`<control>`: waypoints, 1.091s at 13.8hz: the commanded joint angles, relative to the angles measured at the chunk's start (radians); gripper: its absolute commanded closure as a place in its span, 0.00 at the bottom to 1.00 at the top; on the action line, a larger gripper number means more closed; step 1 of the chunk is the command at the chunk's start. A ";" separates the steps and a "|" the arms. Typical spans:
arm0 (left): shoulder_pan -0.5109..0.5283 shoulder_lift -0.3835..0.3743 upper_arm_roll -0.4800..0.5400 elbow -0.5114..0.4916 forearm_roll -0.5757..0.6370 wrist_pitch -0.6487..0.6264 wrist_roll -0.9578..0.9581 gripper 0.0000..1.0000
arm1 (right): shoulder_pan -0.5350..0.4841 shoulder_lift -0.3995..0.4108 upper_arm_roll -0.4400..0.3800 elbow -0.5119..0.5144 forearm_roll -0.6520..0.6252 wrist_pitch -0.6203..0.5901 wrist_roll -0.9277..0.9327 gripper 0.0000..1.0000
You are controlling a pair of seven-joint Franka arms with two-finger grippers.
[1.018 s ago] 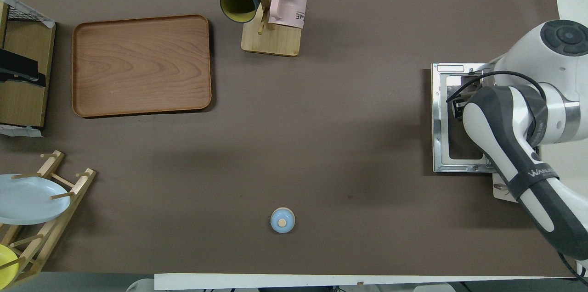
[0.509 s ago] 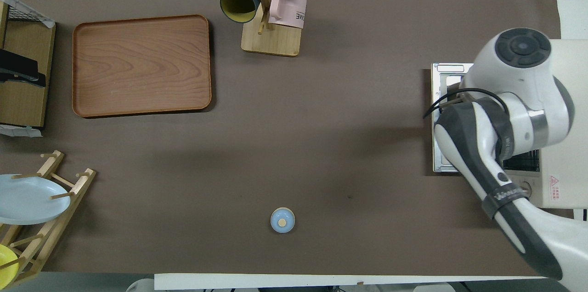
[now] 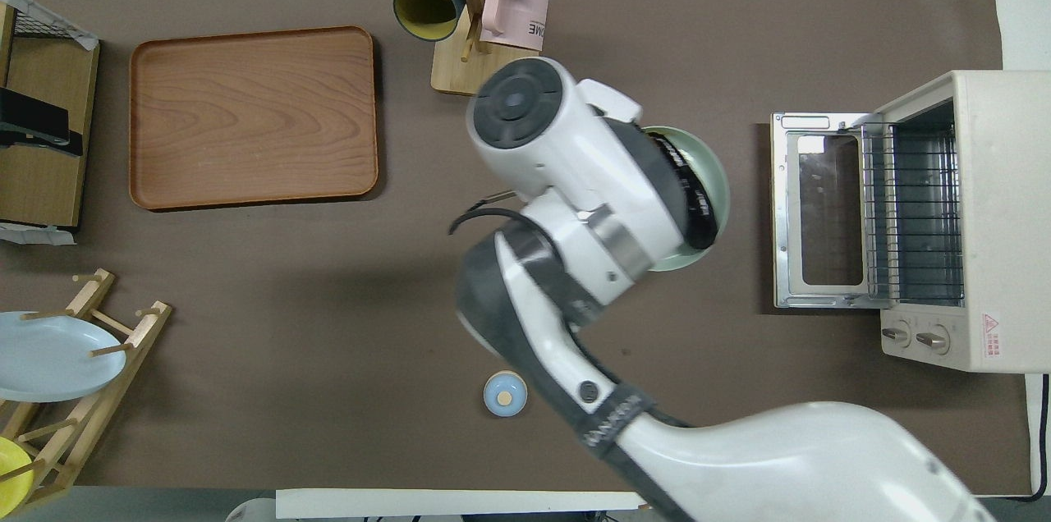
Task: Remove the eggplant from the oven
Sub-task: 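Pull the green plate out and set it on the table center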
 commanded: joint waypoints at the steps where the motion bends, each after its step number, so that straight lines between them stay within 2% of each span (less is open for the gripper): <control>1: -0.014 -0.016 -0.010 -0.010 0.016 -0.015 0.000 0.00 | 0.076 0.266 0.007 0.302 0.086 0.022 0.173 1.00; 2: -0.014 -0.016 -0.010 -0.008 0.016 -0.018 0.003 0.00 | 0.103 0.295 0.013 0.299 0.108 0.104 0.239 1.00; 4: -0.024 -0.022 -0.010 -0.016 0.023 -0.026 -0.015 0.00 | 0.133 0.331 0.013 0.303 0.113 0.153 0.295 0.96; 5: -0.020 -0.025 -0.009 -0.017 0.022 -0.026 -0.020 0.00 | 0.134 0.329 0.013 0.303 0.111 0.149 0.306 0.82; 6: -0.017 -0.055 -0.009 -0.073 0.020 -0.020 -0.018 0.00 | 0.127 0.317 0.015 0.306 0.104 0.141 0.311 0.39; 7: -0.024 -0.092 -0.010 -0.148 0.020 0.009 -0.024 0.00 | 0.124 0.292 0.010 0.304 0.100 0.137 0.303 0.01; 8: -0.026 -0.124 -0.012 -0.240 0.010 0.122 -0.055 0.00 | 0.114 0.239 0.001 0.303 0.081 0.122 0.283 0.00; 9: -0.064 -0.172 -0.039 -0.375 0.003 0.247 -0.163 0.00 | 0.069 0.184 -0.002 0.292 0.070 0.080 0.253 0.00; 10: -0.111 -0.194 -0.049 -0.457 0.003 0.319 -0.235 0.00 | 0.012 0.126 -0.001 0.254 0.074 0.044 0.220 0.00; 11: -0.174 -0.185 -0.052 -0.515 0.003 0.415 -0.288 0.00 | -0.064 0.035 -0.001 0.178 0.083 0.034 0.193 0.00; 13: -0.306 -0.090 -0.052 -0.543 0.003 0.572 -0.430 0.00 | -0.210 -0.089 0.005 0.004 0.087 0.051 0.078 0.00; 14: -0.375 -0.024 -0.053 -0.536 0.003 0.644 -0.522 0.00 | -0.253 -0.105 0.005 -0.048 0.099 0.054 -0.050 0.02; 15: -0.458 0.043 -0.055 -0.528 0.003 0.728 -0.634 0.00 | -0.296 -0.141 0.005 -0.137 0.102 0.081 -0.141 0.15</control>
